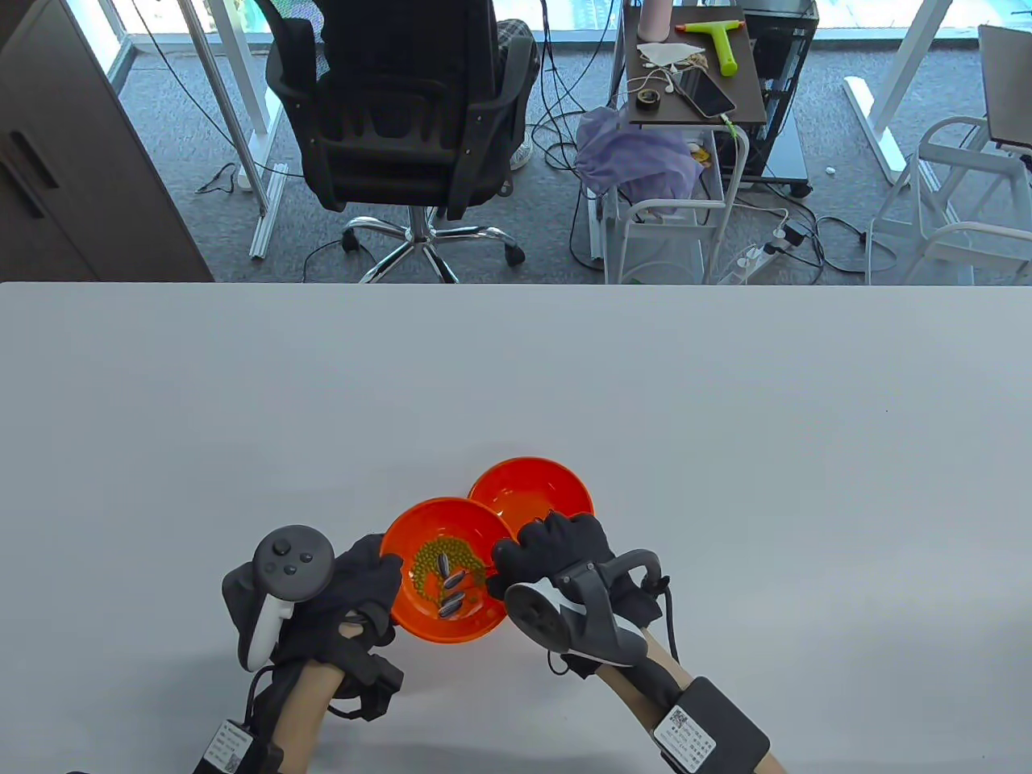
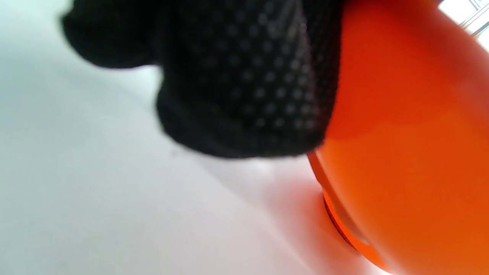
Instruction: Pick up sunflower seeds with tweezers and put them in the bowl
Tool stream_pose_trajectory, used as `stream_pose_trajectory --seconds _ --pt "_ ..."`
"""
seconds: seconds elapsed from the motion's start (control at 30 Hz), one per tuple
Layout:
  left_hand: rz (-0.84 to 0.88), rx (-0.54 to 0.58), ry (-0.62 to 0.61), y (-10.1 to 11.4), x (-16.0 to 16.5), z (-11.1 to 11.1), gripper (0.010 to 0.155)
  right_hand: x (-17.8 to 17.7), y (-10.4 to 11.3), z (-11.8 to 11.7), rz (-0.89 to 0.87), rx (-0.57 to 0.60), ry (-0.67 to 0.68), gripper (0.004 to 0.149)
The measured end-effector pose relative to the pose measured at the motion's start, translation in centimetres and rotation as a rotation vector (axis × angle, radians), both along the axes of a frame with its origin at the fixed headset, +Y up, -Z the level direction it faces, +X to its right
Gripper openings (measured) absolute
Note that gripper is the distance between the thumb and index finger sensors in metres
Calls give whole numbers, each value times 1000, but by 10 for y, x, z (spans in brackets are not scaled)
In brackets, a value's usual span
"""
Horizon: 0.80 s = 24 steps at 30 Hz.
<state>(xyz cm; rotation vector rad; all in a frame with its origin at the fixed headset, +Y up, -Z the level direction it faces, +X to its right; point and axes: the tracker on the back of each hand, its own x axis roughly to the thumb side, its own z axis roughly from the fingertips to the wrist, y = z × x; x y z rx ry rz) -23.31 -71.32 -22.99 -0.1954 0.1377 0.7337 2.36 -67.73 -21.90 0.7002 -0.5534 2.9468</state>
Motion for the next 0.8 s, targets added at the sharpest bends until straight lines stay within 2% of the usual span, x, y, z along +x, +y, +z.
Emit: stream_pose_trajectory --seconds 0.23,0.57,0.8 --pt "1 3 -4 0 1 0 51 -9 -7 4 72 13 12 47" --pt "-1 -3 -6 0 1 0 51 -6 -7 2 20 44 27 41" --pt "-2 -4 0 0 0 0 51 11 4 -6 -122 45 -102 41"
